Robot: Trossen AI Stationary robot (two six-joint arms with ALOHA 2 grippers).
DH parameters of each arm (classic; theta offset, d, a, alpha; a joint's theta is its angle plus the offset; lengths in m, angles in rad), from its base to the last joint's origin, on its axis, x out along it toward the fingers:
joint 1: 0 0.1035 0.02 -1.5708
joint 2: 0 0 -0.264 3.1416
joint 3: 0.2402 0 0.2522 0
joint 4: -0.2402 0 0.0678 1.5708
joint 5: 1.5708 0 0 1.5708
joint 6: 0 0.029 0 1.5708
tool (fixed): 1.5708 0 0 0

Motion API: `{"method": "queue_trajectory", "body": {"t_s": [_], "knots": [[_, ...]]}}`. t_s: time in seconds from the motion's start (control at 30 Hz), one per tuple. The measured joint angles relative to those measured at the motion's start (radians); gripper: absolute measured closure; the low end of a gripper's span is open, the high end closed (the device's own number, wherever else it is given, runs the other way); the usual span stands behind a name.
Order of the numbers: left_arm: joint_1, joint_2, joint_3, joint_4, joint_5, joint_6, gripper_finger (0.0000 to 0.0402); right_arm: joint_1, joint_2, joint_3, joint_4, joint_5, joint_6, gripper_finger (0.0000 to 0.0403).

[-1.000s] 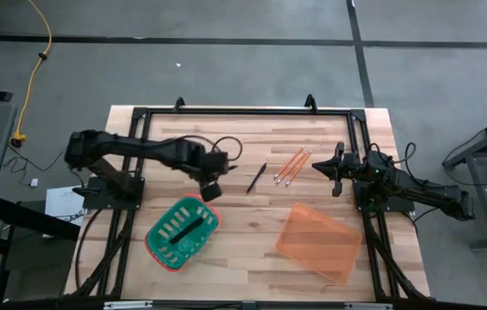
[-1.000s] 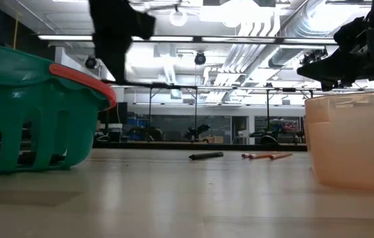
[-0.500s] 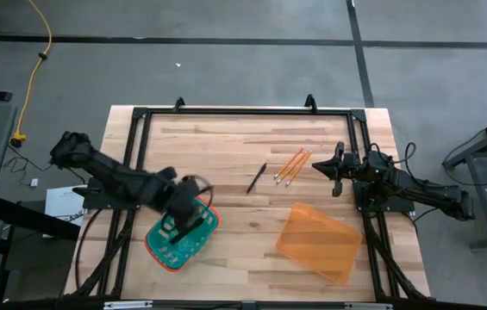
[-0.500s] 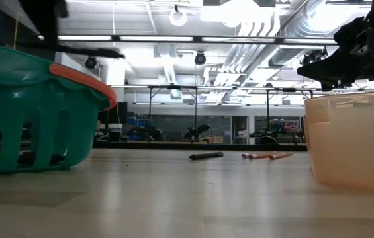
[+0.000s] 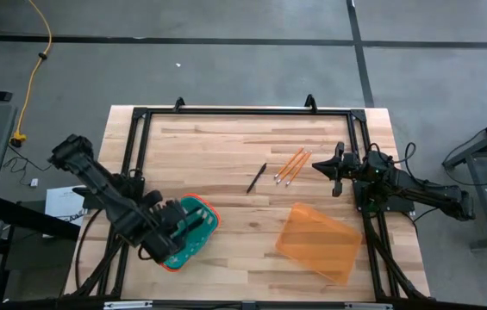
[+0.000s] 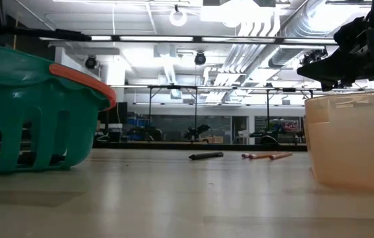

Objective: Sort pens & pencils
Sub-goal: Put the top black ballpen into the blue bin, then put the black ballpen into the blue bin

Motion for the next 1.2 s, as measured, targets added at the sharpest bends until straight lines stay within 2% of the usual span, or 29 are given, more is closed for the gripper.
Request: {"method": "queue_trajectory", "body": {"t_s": [0.27,0.37,0.57,0.8,0.9,1.03,1.2], "knots": [[-0.039,0.125,-0.005,0.004,0.005,-0.022,0.0383,0.0,0.0,0.0,0.0,0.0,0.0,0.0402],[-0.036,0.16,-0.054,0.029,0.027,-0.021,0.0383,0.0,0.0,0.0,0.0,0.0,0.0,0.0402],[-0.035,0.174,-0.177,0.116,0.079,-0.023,0.0383,0.0,0.0,0.0,0.0,0.0,0.0,0.0402],[-0.036,0.174,-0.225,0.178,0.118,-0.038,0.0379,0.0,0.0,0.0,0.0,0.0,0.0,0.0402],[-0.036,0.174,-0.225,0.182,0.112,-0.038,0.0361,0.0,0.0,0.0,0.0,0.0,0.0,0.0402],[-0.036,0.174,-0.211,0.168,0.113,-0.01,0.0317,0.0,0.0,0.0,0.0,0.0,0.0,0.0402],[-0.032,0.174,-0.112,0.09,0.081,0.033,0.0264,0.0,0.0,0.0,0.0,0.0,0.0,0.0402]]}}
